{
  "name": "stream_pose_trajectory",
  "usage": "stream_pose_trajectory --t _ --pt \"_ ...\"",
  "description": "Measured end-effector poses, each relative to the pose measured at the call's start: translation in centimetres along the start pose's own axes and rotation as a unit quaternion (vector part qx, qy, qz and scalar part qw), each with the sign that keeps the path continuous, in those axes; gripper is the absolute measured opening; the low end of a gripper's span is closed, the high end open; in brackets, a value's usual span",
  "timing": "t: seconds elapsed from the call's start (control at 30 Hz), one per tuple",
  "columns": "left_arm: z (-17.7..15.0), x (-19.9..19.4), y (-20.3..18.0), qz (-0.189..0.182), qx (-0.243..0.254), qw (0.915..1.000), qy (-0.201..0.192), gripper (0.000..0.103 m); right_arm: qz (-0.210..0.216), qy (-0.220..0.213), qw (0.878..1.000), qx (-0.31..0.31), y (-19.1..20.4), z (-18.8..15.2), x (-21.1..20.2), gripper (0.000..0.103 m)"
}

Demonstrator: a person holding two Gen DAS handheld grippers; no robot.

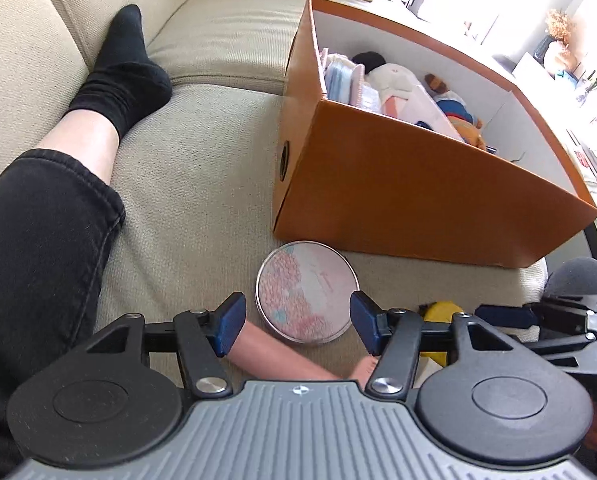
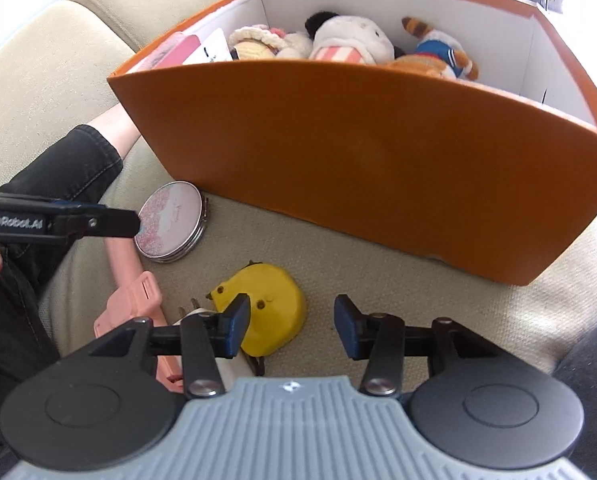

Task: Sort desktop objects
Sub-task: 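Reach the left gripper to the pink compact while the right gripper reaches the yellow tape measure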

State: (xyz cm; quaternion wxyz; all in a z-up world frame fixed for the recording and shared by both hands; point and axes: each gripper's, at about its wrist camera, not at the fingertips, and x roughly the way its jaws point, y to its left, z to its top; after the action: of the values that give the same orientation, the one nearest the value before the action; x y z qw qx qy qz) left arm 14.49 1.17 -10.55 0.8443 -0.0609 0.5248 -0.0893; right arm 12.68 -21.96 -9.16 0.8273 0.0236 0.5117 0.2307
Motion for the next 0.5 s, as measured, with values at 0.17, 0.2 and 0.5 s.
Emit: stream_pose_trajectory --t 0.17,0.2,0.5 --pt "0.9 2.1 1.0 0.000 -0.026 0.9995 0.020 0.070 0.020 0.007 0.999 0.026 -0.7 -0.1 0.9 0.057" --pt "0.9 2.4 1.0 0.001 -0.026 0.9994 0.023 0.070 0.023 0.008 0.999 0.029 -0.7 -0.1 1.0 0.058" --pt "0.4 3.9 -0.1 0.005 0.003 0.9995 0.032 0.086 0.024 0.011 0.999 0.022 0.3 -0.4 1.6 0.062"
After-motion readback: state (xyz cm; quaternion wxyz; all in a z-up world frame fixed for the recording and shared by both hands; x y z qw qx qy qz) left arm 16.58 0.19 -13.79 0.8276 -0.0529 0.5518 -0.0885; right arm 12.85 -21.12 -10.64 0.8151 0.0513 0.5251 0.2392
